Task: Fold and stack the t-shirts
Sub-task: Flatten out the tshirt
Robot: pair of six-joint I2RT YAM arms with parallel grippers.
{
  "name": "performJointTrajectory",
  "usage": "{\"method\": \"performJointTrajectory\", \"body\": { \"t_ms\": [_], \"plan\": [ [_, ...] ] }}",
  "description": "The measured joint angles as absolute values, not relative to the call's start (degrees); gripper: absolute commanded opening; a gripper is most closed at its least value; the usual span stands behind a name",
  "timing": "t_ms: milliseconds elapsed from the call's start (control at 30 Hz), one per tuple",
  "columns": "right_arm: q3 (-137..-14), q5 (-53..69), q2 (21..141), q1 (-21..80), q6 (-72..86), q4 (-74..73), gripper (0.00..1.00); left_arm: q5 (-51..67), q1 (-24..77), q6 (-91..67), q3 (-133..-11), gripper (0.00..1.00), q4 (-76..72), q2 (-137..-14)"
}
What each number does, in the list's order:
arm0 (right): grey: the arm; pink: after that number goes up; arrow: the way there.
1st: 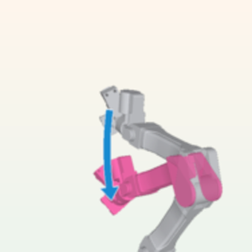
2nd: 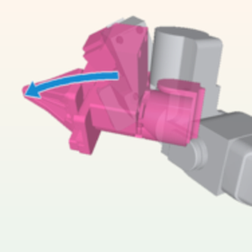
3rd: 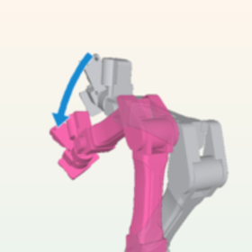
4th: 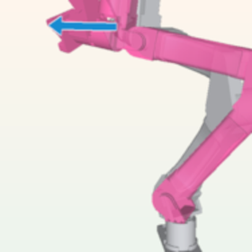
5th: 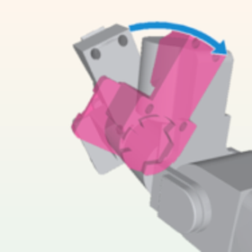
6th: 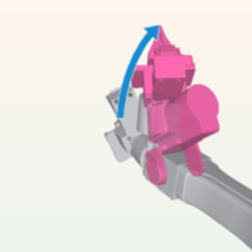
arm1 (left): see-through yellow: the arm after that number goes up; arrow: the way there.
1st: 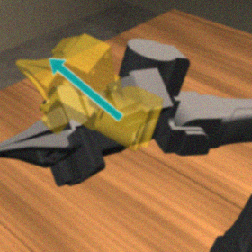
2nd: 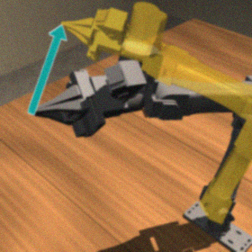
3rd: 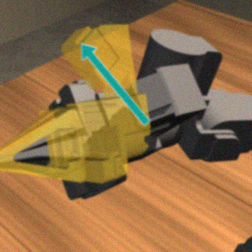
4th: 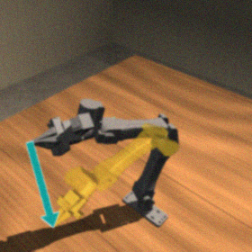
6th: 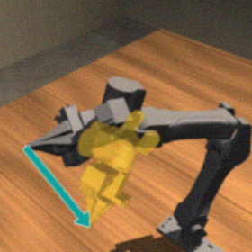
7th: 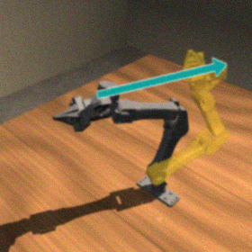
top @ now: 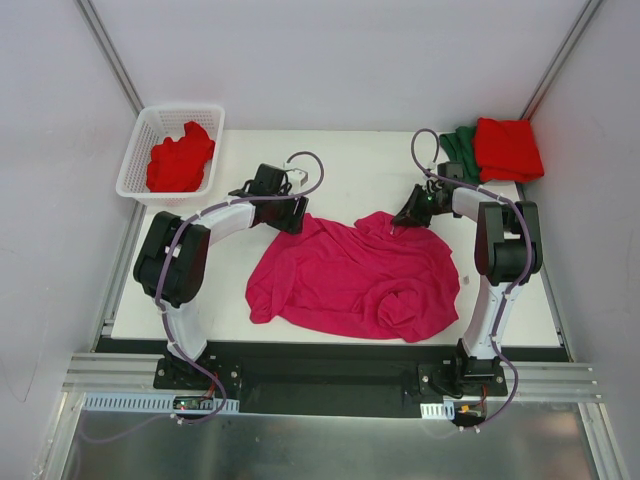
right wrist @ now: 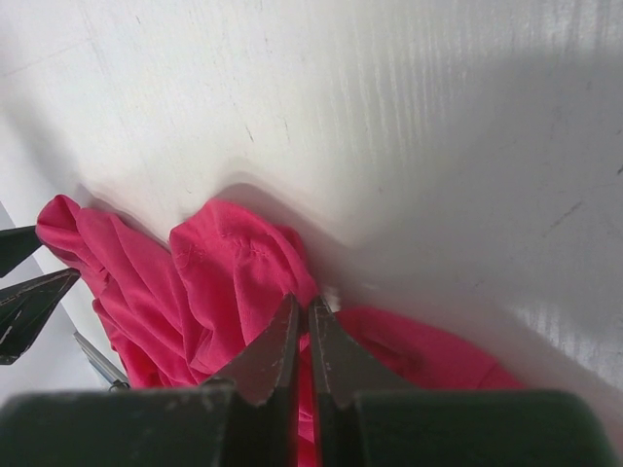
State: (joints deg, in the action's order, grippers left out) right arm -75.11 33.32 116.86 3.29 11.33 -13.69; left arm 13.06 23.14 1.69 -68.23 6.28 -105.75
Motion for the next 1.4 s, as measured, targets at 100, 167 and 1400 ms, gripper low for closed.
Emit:
{"method": "performJointTrajectory", "body": {
  "t_ms": [100, 167, 1400],
  "plan": [
    [-75.1, 33.5, 116.9, 3.3, 11.3, -13.7, 0.02, 13.1, 23.1, 1.6, -68.2, 0.54, 6.3, -105.8],
    [-75.1, 33.5, 116.9, 3.3, 11.3, -13.7, 0.01, 13.1, 23.1, 1.5, -68.2, 0.52, 6.3, -105.8],
    [-75.1, 33.9, 116.9, 3.3, 11.3, -13.7, 0.01, 13.0, 22.0, 0.7, -71.5, 0.42, 6.2, -106.7]
  ]
}}
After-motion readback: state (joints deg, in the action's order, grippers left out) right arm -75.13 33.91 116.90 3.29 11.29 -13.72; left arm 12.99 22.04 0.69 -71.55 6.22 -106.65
